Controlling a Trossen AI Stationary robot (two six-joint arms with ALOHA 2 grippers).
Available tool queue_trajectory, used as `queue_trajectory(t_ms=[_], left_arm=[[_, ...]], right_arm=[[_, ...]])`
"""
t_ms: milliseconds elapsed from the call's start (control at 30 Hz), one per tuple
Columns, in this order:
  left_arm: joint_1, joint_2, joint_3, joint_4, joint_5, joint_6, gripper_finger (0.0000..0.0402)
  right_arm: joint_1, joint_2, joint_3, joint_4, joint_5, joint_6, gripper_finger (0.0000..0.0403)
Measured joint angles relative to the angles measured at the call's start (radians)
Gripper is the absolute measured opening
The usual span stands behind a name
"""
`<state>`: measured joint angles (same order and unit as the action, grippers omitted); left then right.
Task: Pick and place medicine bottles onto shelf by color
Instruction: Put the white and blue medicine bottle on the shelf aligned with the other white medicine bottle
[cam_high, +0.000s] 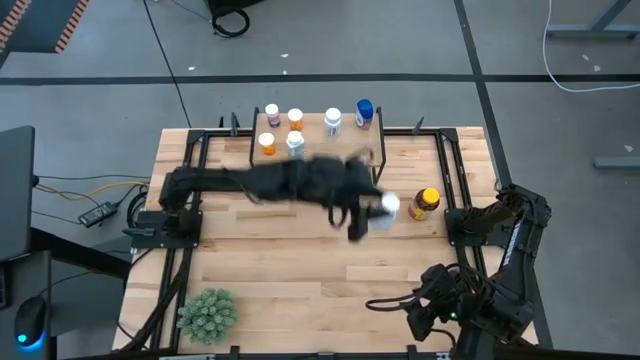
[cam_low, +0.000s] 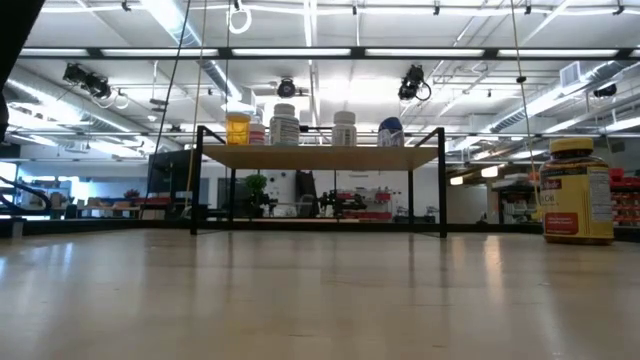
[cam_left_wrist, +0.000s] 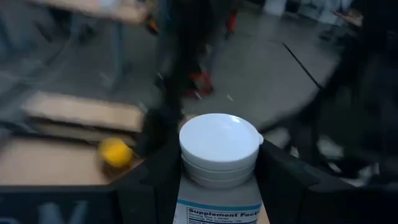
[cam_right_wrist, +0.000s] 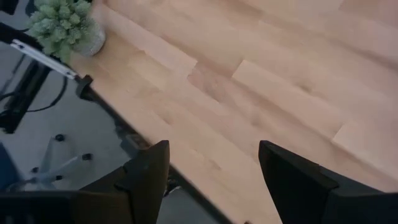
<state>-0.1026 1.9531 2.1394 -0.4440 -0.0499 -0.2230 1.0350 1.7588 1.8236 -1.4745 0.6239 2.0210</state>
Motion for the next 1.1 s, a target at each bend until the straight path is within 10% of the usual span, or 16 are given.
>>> queue_trajectory(t_ms=[233,533,767,1100], left_arm=[[0.004,-0.166,-0.471,0.442,-0.097,-0.079,0.0185],[0.205,-0.352,-0.802,0.555,-0.238,-0.090,0.0187],[0.216,-0.336,-0.894,0.632,-0.498,-0.051,0.0185],[0.297,-0.250,-0.892,0.656,-0.512,-0.010,0.0199]], right_arm=[[0.038,0.001,0.001,0.046,-0.006,0.081,0.0255],[0.023,0.001,0.001,0.040,-0.003,0.091,0.0255],[-0.017,0.001,0.001,0.077,0.002,0.090,0.0255],[-0.049,0.001,0.001,0.108,0.001,0.086,0.0255]])
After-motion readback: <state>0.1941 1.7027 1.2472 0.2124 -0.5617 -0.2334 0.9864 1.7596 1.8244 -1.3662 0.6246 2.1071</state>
